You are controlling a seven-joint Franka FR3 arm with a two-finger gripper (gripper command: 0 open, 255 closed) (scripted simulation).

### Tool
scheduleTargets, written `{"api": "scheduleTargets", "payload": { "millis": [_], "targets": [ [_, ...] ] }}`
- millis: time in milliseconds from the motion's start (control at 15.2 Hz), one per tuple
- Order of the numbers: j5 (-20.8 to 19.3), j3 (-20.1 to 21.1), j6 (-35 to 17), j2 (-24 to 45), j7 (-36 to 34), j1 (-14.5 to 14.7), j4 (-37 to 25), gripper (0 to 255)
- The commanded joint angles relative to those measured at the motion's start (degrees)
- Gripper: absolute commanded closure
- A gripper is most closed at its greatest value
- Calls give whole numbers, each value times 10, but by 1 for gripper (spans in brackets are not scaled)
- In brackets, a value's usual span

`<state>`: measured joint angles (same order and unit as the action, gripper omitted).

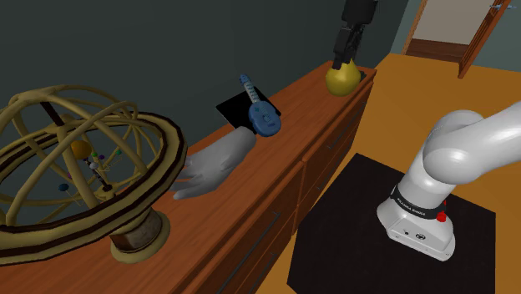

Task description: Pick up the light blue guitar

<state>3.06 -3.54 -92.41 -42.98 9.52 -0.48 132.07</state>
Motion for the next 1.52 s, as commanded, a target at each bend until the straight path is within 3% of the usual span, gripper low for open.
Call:
{"api": "scheduleTargets", "payload": {
  "millis": [0, 726, 1122, 1452],
  "targets": [
    [0, 0, 0, 0, 0, 0, 0, 0],
    [14, 54, -295, 124, -91, -10, 66, 0],
    [-1, 83, -440, 232, -151, -24, 47, 0],
    [-41, 105, -542, 333, -218, -42, 4, 0]
  ]
}}
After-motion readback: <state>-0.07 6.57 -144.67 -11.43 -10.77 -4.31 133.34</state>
